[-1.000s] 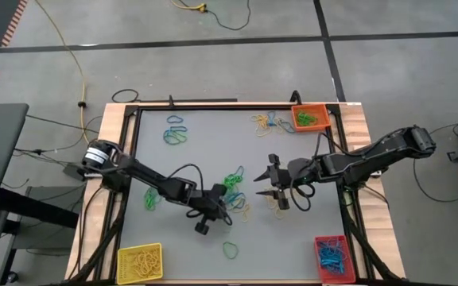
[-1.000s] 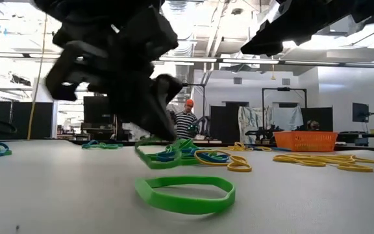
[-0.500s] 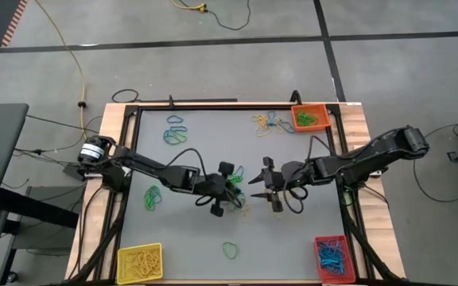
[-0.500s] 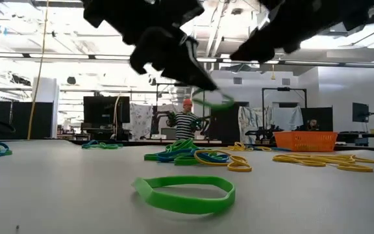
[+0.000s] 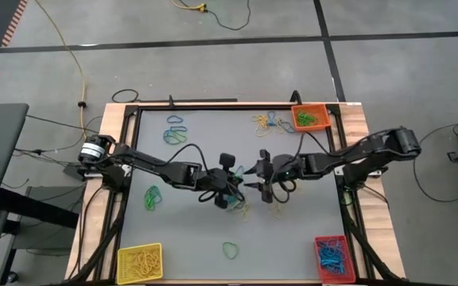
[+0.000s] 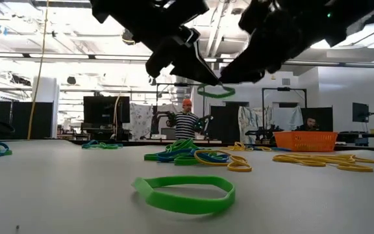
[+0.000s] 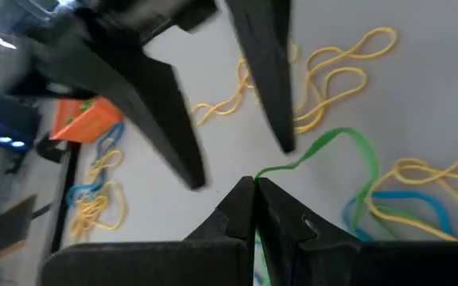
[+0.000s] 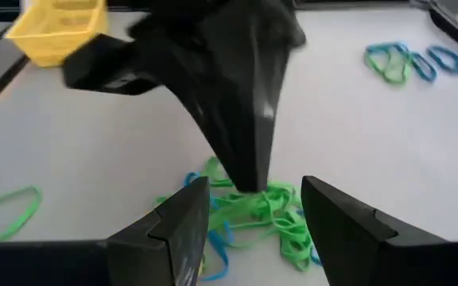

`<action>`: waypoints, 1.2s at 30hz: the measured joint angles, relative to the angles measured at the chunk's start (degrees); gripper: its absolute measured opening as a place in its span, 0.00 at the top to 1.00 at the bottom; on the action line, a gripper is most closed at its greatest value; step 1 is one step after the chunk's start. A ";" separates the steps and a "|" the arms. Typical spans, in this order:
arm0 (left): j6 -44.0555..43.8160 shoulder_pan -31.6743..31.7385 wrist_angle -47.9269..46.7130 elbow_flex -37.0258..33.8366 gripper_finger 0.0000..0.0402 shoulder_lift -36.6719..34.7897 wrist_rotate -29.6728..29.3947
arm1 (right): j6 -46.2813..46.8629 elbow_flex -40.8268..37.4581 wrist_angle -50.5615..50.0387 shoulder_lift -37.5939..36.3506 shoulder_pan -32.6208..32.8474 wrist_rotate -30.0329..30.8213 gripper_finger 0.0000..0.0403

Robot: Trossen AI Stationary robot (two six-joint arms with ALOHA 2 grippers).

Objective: Sort rubber bands into baskets
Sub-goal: Put the green rubber band into the orange bin

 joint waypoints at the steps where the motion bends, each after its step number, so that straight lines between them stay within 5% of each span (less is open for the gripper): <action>1: 0.40 0.00 0.21 0.00 1.00 0.00 -0.53 | 0.61 0.00 -0.17 0.81 -0.38 -0.01 0.43; 14: 1.25 0.33 0.06 0.00 1.00 0.00 -2.82 | 2.64 0.00 2.84 5.00 -2.48 -1.81 0.48; 30: 0.22 0.33 -1.82 0.00 1.00 0.00 -4.40 | 1.78 0.00 2.40 4.98 -2.79 -1.78 0.95; 36: -0.53 0.33 -1.81 0.00 1.00 0.00 -4.53 | 1.31 0.00 2.18 4.98 -3.14 -1.78 0.95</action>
